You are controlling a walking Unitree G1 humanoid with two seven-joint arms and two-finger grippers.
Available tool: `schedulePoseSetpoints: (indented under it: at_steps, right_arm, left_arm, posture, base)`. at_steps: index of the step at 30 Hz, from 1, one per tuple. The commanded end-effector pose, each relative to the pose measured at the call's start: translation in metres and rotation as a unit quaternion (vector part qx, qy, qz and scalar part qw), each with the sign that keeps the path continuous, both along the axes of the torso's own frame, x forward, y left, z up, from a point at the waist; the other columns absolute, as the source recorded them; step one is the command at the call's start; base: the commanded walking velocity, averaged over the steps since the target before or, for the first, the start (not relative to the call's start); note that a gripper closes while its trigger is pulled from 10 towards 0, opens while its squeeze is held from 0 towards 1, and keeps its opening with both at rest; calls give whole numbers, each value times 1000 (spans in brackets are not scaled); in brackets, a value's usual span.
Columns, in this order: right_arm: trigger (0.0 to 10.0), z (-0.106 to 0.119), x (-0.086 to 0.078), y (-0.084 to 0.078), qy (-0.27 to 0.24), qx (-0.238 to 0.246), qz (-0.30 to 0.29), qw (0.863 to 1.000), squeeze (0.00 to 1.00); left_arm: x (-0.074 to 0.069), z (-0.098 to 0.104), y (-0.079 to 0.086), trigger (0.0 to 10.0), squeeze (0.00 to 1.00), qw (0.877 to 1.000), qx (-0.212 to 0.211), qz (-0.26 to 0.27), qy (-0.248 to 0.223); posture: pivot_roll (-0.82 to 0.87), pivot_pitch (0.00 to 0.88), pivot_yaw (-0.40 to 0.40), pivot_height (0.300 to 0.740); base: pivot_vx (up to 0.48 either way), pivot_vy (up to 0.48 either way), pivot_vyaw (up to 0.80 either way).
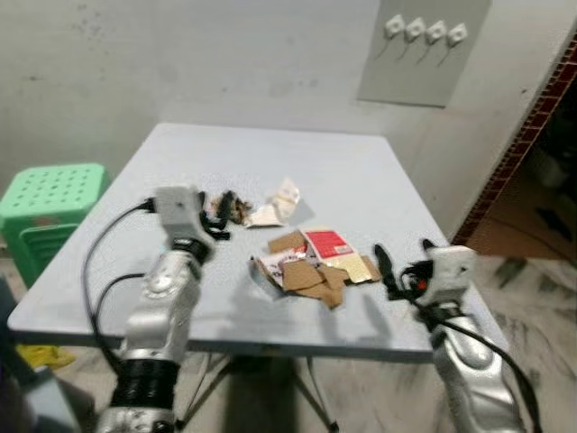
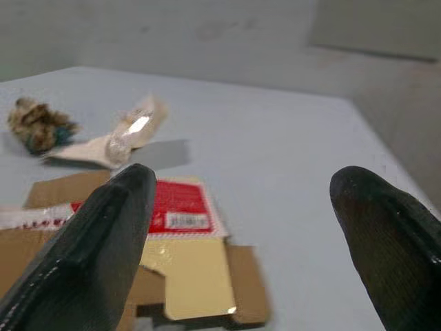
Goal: Picking trash to rubbish bin
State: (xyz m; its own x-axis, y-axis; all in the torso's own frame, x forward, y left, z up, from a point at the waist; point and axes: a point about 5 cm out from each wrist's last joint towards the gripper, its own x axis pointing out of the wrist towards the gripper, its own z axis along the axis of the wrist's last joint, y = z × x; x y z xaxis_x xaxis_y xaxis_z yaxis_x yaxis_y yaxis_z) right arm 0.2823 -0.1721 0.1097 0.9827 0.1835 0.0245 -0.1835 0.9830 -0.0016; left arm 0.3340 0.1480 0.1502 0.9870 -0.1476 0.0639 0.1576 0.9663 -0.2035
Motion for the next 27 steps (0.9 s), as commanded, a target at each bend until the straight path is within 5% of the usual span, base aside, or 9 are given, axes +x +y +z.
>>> schedulePoseSetpoints:
  at_steps: [1,12,13,14,15,27]
  right_arm:
    - [10000,4,0,-8,-3,-2,-6,1000,0]
    - [10000,6,-2,-17,5,-12,20,1000,0]
    - [10000,6,-2,-16,8,-13,25,1000,251]
    - [10000,6,-2,-16,8,-13,25,1000,251]
    - [10000,7,-2,-15,6,-13,35,999,1000]
    - [10000,10,-1,-14,-4,-26,60,998,1000]
  left_arm:
    - [-3,2,-13,10000,0,999,18,-36,-7]
    - [-36,-16,-29,10000,0,986,70,-152,6]
    - [-41,-19,-32,10000,0,983,75,-168,9]
    - [-41,-19,-32,10000,0,983,75,-168,9]
    - [-43,-21,-35,10000,0,980,87,-180,8]
    - [-46,-17,-39,10000,0,969,108,-223,2]
  posture:
    - [-11,0,-57,740]
    - [-12,15,-63,740]
    - [-12,17,-62,740]
    - [-12,17,-62,740]
    - [-11,16,-63,740]
    - [-13,15,-61,740]
  base:
    - [0,0,0]
    - [0,0,0]
    - [0,0,0]
    - [0,0,0]
    - [0,0,0]
    - [0,0,0]
